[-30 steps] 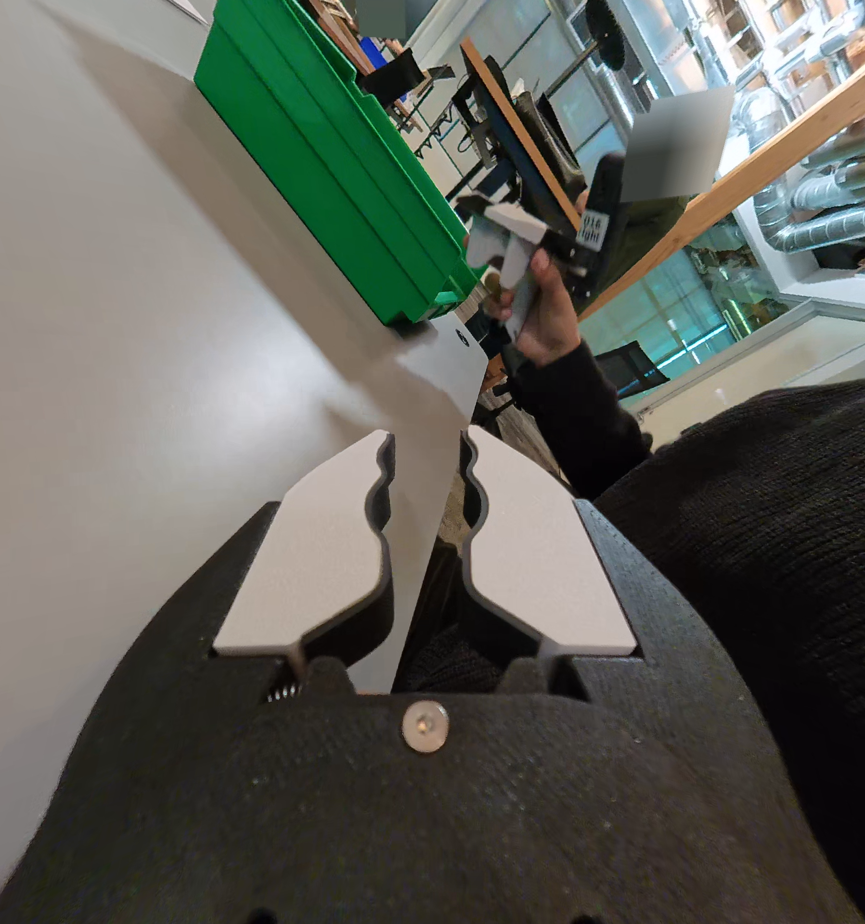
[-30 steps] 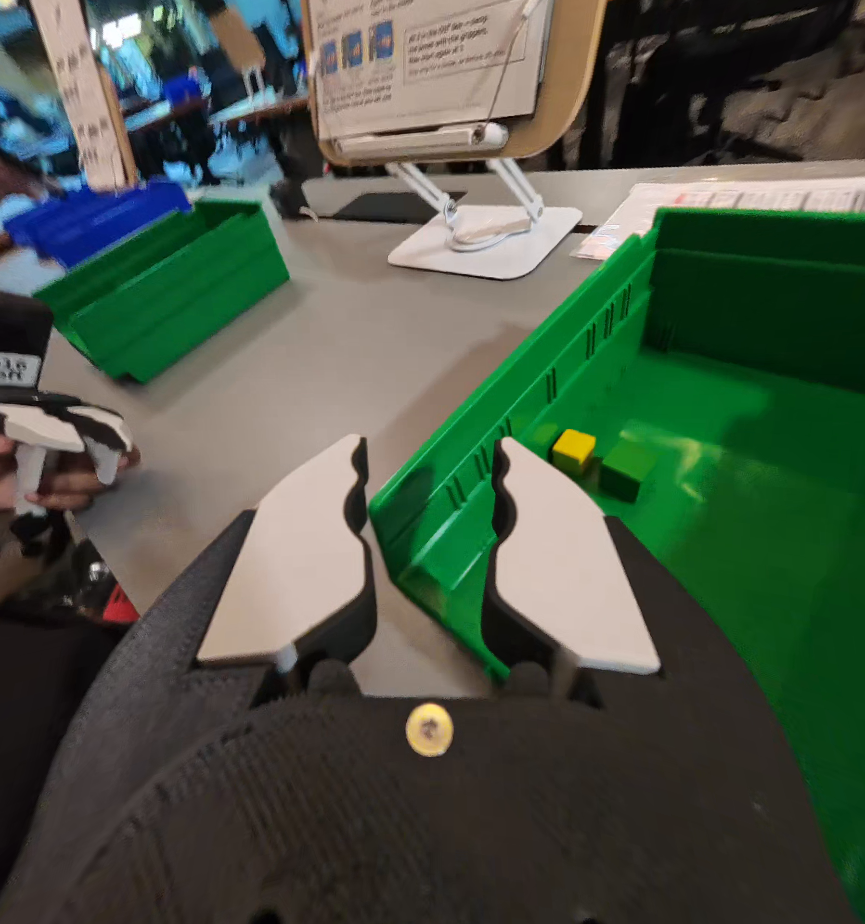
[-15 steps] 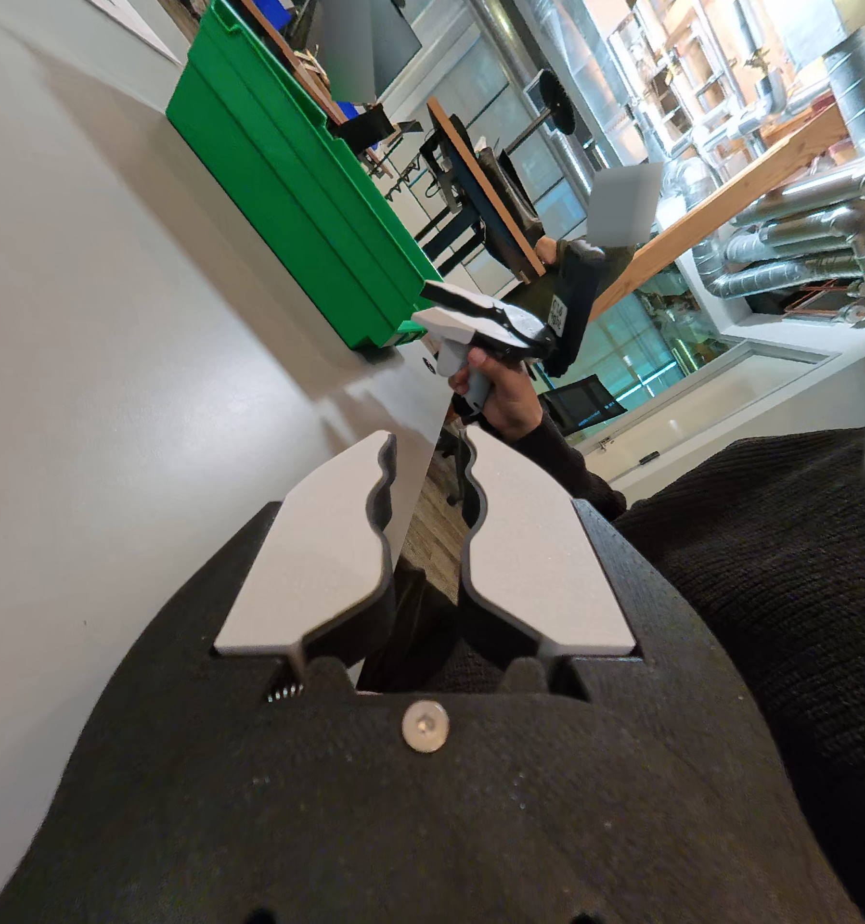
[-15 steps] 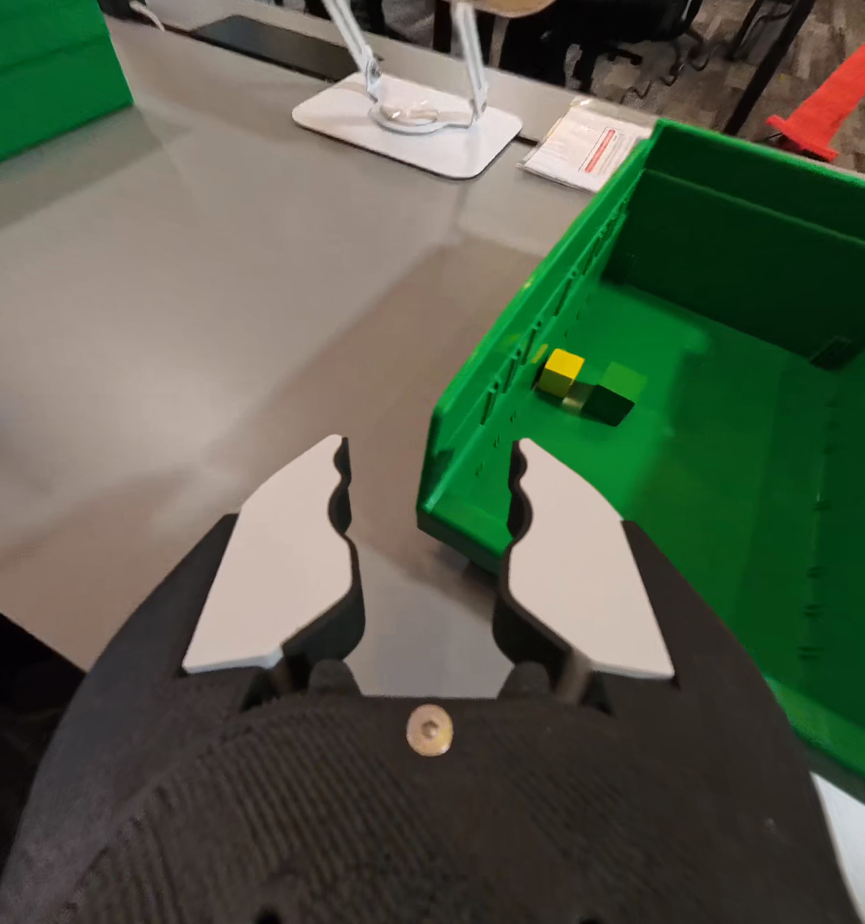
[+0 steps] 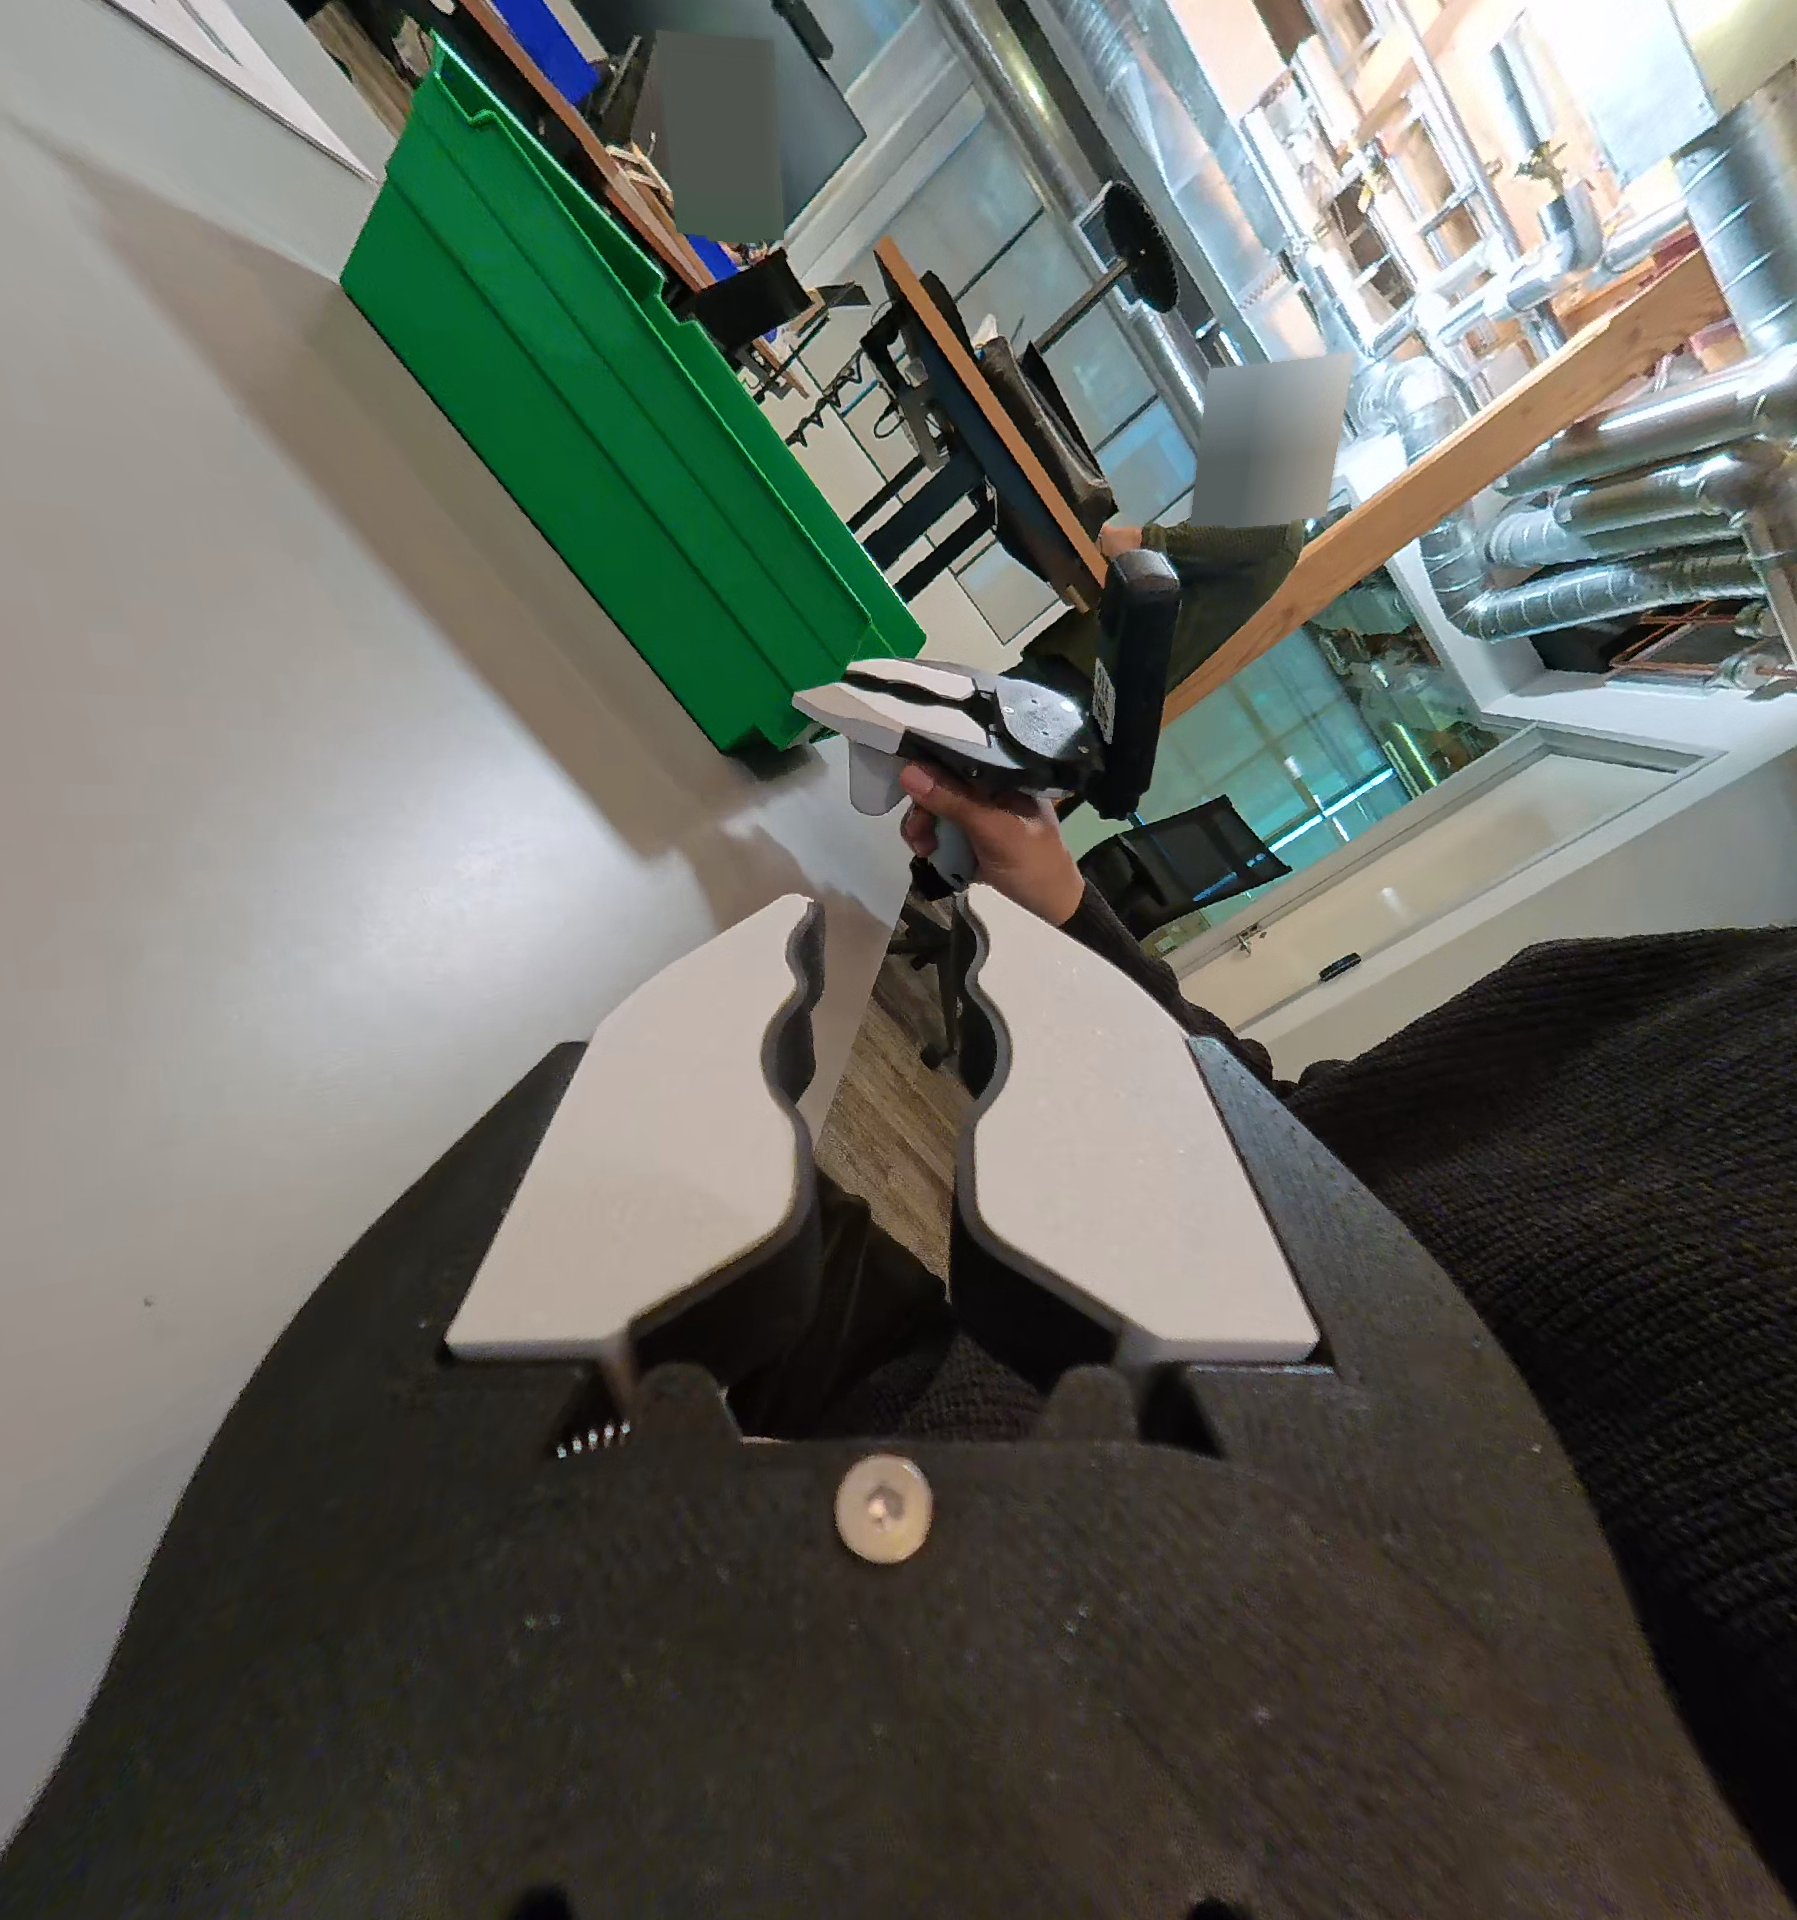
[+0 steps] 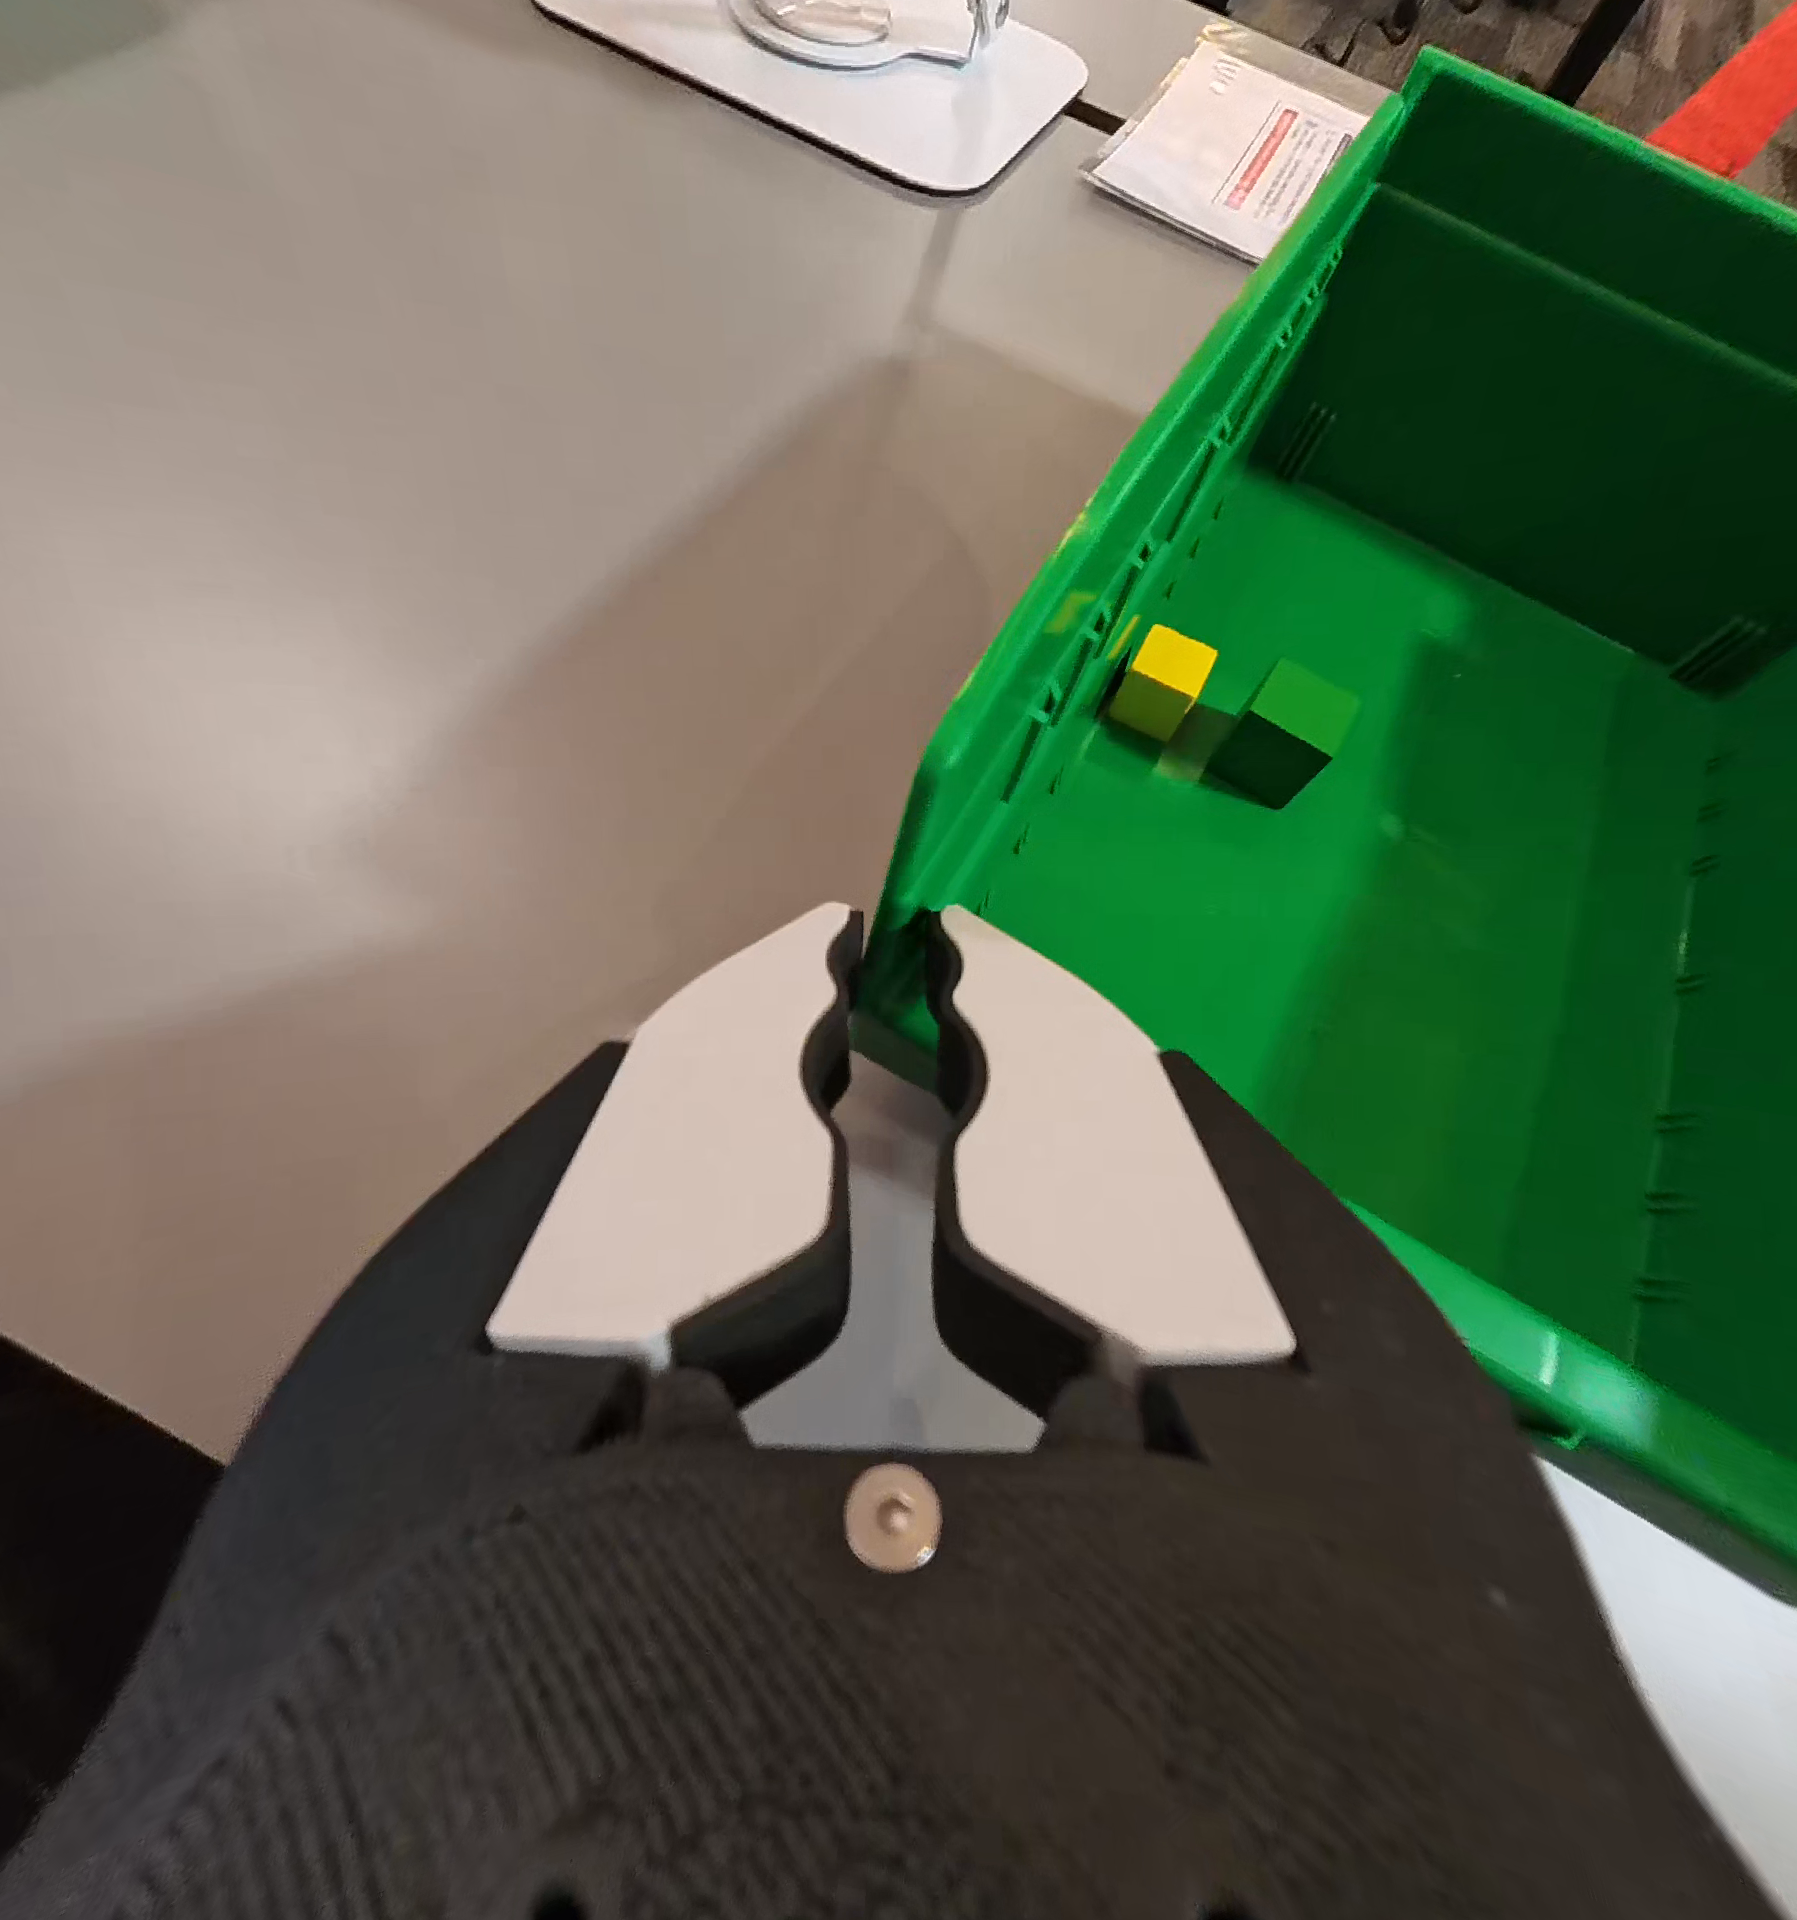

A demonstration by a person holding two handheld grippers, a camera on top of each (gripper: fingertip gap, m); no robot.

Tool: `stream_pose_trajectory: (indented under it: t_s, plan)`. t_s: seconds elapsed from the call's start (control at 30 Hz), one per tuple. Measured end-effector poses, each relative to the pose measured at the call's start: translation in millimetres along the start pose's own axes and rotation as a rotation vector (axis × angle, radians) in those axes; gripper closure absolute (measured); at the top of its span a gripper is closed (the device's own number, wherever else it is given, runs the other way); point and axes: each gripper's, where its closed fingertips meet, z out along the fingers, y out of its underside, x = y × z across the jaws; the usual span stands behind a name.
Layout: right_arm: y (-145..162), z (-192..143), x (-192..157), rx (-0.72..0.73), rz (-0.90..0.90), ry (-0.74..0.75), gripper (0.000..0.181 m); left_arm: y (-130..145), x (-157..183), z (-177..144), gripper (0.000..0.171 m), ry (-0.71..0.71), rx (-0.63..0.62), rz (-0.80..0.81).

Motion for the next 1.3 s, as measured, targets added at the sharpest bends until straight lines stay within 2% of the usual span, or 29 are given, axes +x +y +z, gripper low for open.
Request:
stream_pose_trajectory:
  t_s: [0.4, 0.57, 0.7, 0.8, 0.93, 1.03, 1.13, 1.3]
  plan:
    - [6, -13, -9, -0.032, -0.016, -0.004, 0.17, 1, -2, 1, 0.148, -0.001, -0.003, -0.013]
    - [-28, -36, 3, 0.091, -0.009, -0.002, 0.153, 7, -1, 3, 0.148, -0.003, -0.038, 0.012]
    - [-54, -42, 39, 0.141, 0.052, -0.016, 0.146, 10, 1, 5, 0.148, 0.011, -0.054, 0.006]
    - [-54, -20, 68, 0.06, 0.076, -0.062, 0.14, 10, 2, 6, 0.148, 0.014, -0.058, 0.01]
    - [-34, 29, 104, -0.133, 0.001, -0.069, 0.136, 9, 2, 4, 0.148, 0.007, -0.052, 0.017]
    - [-19, 59, 104, -0.231, 0.021, -0.156, 0.134, 8, 0, 4, 0.148, 0.001, -0.05, 0.018]
    - [-17, 76, 106, -0.25, 0.001, -0.172, 0.149, 12, -5, 4, 0.147, 0.003, -0.067, 0.015]
    - [-29, 78, 123, -0.219, -0.004, -0.124, 0.174, 12, -11, 2, 0.147, 0.001, -0.061, -0.004]
